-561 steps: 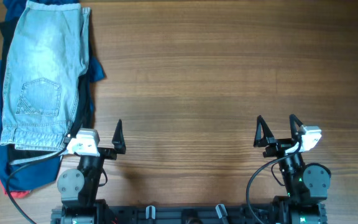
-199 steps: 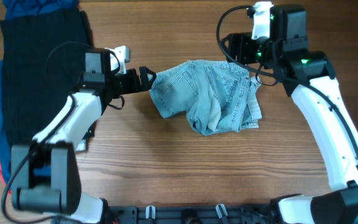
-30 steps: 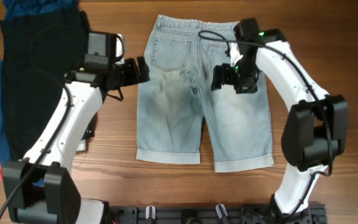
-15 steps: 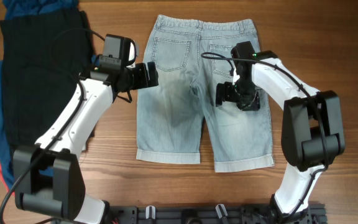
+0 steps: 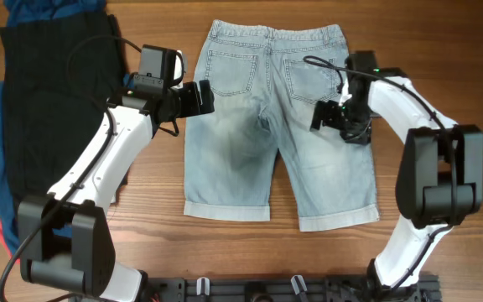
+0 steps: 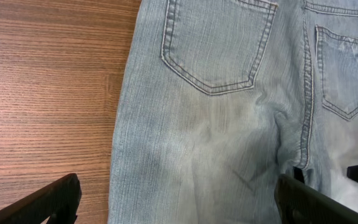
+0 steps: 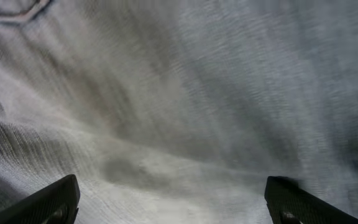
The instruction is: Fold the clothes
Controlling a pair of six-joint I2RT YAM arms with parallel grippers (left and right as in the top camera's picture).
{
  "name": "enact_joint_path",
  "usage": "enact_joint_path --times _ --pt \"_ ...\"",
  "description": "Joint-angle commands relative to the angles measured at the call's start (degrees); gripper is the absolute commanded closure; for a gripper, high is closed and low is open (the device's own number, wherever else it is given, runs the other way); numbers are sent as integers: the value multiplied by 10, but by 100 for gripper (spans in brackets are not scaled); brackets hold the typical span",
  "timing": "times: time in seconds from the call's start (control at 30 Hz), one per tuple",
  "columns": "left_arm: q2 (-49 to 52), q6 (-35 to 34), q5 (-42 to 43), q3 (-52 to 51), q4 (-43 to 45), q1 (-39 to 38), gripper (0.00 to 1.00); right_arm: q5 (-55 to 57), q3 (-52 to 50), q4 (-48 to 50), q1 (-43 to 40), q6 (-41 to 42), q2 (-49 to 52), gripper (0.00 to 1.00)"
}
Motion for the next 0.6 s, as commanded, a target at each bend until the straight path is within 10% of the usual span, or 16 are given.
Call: enact_joint_path --times 0.0,0.43,0.57 --pt "5 -1 -3 -5 2 -2 0 31 -14 15 -25 -28 12 3" --pt "5 0 -3 -5 17 -2 0 28 3 231 -175 -86 25 0" --pt "5 2 -4 -5 19 -2 0 -7 122 146 -174 -87 24 0"
